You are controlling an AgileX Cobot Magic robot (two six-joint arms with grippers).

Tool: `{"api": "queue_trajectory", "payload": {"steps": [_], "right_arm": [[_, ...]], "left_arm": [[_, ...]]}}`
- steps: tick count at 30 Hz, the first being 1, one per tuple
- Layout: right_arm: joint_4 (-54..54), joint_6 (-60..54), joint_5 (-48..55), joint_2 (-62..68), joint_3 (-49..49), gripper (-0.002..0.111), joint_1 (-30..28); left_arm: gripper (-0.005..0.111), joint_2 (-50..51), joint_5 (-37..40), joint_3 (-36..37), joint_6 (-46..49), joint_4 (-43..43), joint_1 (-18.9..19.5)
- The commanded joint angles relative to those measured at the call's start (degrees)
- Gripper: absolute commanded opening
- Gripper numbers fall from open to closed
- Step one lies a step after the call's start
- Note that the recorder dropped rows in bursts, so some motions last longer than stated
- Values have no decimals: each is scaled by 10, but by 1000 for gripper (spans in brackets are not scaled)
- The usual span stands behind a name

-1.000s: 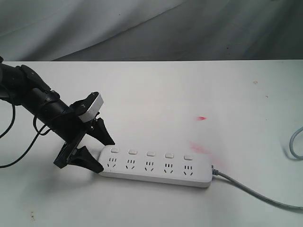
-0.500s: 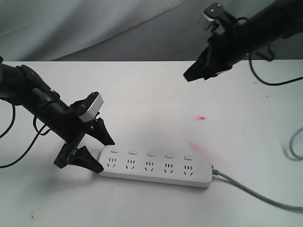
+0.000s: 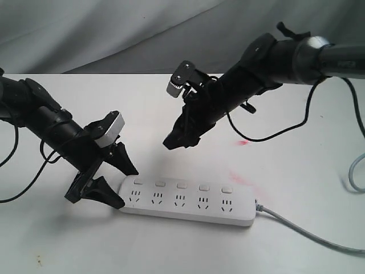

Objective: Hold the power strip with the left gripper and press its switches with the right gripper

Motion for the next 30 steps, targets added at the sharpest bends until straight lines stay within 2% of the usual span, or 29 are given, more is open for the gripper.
{"api": "queue_trajectory", "payload": {"steps": [1,9,17,30], "right_arm": [[53,-46,22,15,-4,64,14],[143,-151,36,34,-4,64,47],[152,-181,16,59,-4,64,67],[139,-183,-11,59,-4,64,68]], "left_arm": [[49,0,-21,-3,4,-4,1],[49,0,-21,-3,4,-4,1],[49,0,-21,-3,4,-4,1],[49,0,-21,-3,4,-4,1]]}}
